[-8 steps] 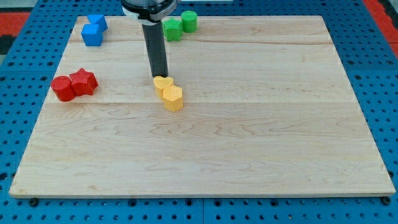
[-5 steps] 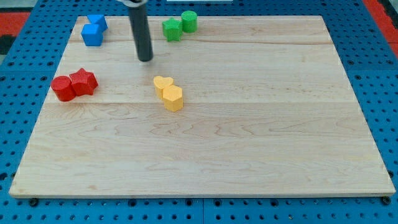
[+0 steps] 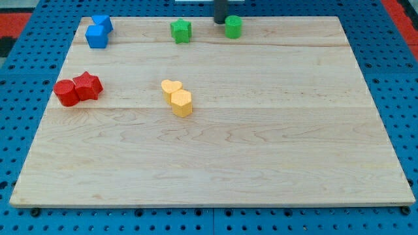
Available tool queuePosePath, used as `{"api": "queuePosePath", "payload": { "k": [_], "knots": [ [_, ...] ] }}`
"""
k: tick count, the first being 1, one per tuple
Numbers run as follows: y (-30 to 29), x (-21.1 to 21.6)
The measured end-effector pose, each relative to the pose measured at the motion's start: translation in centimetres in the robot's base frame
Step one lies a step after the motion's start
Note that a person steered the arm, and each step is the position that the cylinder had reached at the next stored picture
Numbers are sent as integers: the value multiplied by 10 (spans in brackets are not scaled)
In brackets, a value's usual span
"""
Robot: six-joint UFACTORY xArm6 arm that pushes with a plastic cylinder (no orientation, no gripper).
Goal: Move the green circle to the bottom center of the board
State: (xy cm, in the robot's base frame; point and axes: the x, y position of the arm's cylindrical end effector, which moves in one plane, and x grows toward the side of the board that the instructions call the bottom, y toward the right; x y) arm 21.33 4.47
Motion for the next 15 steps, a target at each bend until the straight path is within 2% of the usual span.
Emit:
{"api": "queuePosePath", "payload": {
  "k": [1, 2, 3, 6, 8, 10, 13, 15],
  "knots": [
    [23, 47],
    [29, 16],
    [67, 2],
    [105, 134],
    [119, 194],
    [119, 195],
    [113, 227],
    [87, 156]
  ]
}}
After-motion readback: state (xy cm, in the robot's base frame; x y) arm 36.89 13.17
